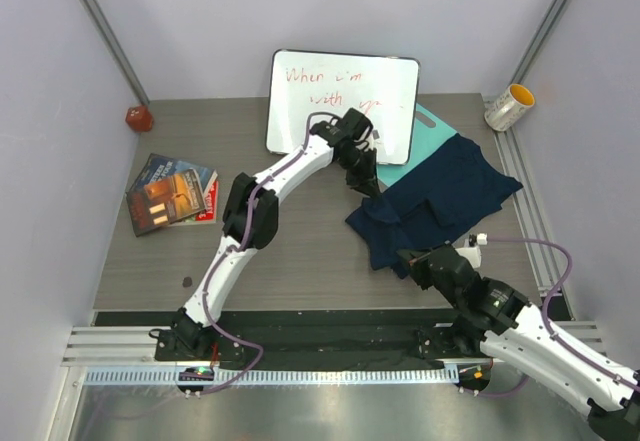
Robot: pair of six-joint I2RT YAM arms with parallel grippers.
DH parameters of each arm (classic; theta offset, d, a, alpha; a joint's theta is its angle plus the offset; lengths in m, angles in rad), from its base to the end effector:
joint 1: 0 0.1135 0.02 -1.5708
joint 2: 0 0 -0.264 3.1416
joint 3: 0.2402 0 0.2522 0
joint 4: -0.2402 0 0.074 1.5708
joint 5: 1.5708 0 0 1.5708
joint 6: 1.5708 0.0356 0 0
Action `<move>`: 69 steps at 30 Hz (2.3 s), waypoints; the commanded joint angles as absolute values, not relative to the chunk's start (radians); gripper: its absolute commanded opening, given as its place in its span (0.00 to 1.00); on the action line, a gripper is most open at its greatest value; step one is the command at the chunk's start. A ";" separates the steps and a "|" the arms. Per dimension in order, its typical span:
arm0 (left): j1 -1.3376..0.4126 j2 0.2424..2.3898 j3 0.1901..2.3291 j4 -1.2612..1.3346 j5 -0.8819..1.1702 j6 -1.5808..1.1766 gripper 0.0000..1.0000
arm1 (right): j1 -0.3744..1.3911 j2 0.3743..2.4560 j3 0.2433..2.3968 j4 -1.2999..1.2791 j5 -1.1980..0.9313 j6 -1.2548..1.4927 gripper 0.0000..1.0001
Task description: Fold and stack the t-shirts
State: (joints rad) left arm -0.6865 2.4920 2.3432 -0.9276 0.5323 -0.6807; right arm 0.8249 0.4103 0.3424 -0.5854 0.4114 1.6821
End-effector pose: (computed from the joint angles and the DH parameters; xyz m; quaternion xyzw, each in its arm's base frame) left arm 0.3993 -0.3506 0.2041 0.0671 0.9353 -0.3468 0.0220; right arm 0.0858 0.0719 0.1972 0.4470 0.7607 0.3547 0.3092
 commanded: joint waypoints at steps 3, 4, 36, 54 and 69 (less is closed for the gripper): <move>-0.698 2.534 2.396 -0.854 0.549 -0.666 0.01 | 0.822 0.457 0.334 -0.627 0.526 1.738 0.01; -0.698 2.539 2.398 -0.847 0.549 -0.661 0.01 | 0.822 0.465 0.342 -0.630 0.535 1.740 0.01; -0.650 2.533 2.349 -0.790 0.440 -0.637 0.40 | 0.819 0.650 0.442 -0.644 0.687 1.730 0.68; -0.600 2.229 1.970 -0.684 0.495 -0.620 0.40 | 0.756 0.923 0.666 -0.623 0.574 1.542 0.70; -0.666 2.249 1.891 -0.607 0.612 -0.650 0.40 | 0.637 0.971 0.626 -0.604 0.499 1.500 0.69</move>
